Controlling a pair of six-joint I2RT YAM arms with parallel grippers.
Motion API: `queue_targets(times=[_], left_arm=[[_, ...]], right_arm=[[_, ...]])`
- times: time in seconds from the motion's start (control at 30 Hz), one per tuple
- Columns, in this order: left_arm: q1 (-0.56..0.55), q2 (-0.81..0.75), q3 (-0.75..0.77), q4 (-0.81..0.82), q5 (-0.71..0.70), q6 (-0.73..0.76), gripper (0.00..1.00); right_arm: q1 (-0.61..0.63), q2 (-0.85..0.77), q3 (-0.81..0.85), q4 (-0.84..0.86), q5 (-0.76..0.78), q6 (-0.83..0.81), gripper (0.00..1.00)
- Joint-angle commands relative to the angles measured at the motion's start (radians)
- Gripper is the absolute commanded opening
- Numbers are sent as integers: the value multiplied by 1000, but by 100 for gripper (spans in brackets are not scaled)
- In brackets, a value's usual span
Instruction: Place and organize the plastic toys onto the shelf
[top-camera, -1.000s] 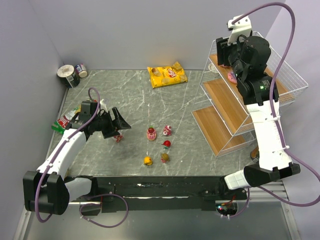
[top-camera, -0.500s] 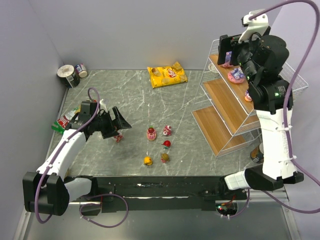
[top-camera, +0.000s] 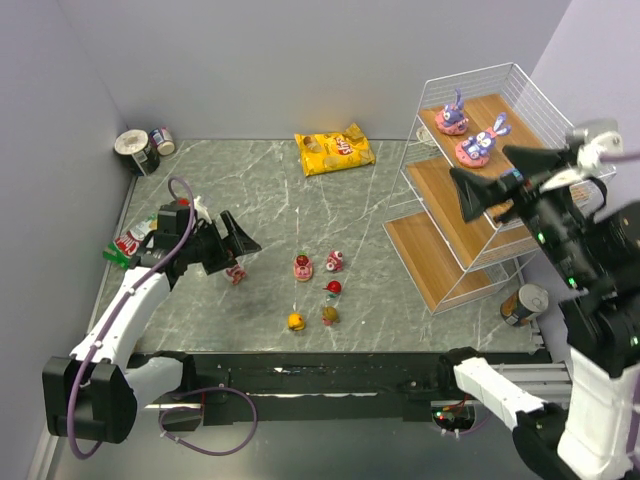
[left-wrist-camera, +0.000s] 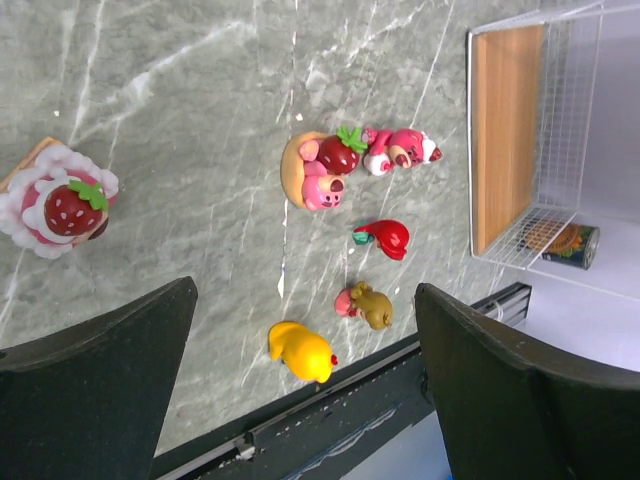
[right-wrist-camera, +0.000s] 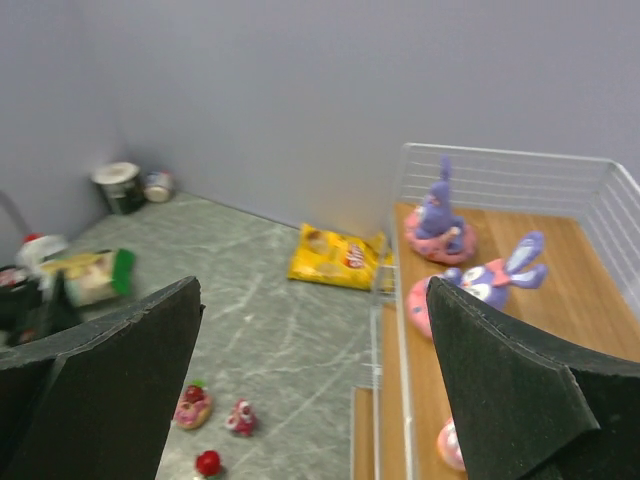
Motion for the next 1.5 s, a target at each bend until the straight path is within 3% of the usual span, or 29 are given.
queue_targets(times=[0.0,0.27,0.43,0.53,0.83,1.03,1.2,1.47], left_arm=[[2,-24,21,39,-32,-21,96],[-13,-119,-13,16,-66,-72,96],[-50,-177,-48,-12,-110,-101,97],[-60,-200,-73,-52,-157,-126,98],[-61,-210,-100,-56,-188,-164,98],[-61,-204,-94,-64,-208,-158,98],[-61,-208,-102,-55,-210,-164,98],[-61,-225,-111,-56,-230,-167,98]], right_arm=[[-5,-58,-99,8,-161,36,100],[-5,-109,-147,-17,-233,14,100],[-4,-111,-227,60,-429,87,100],[36,-112,-314,118,-461,111,99],[490,6,-396,63,-122,8,96],[654,50,-538,106,48,25,95],[705,78,-682,181,102,28,93],[719,122,-900,272,-2,-15,90]])
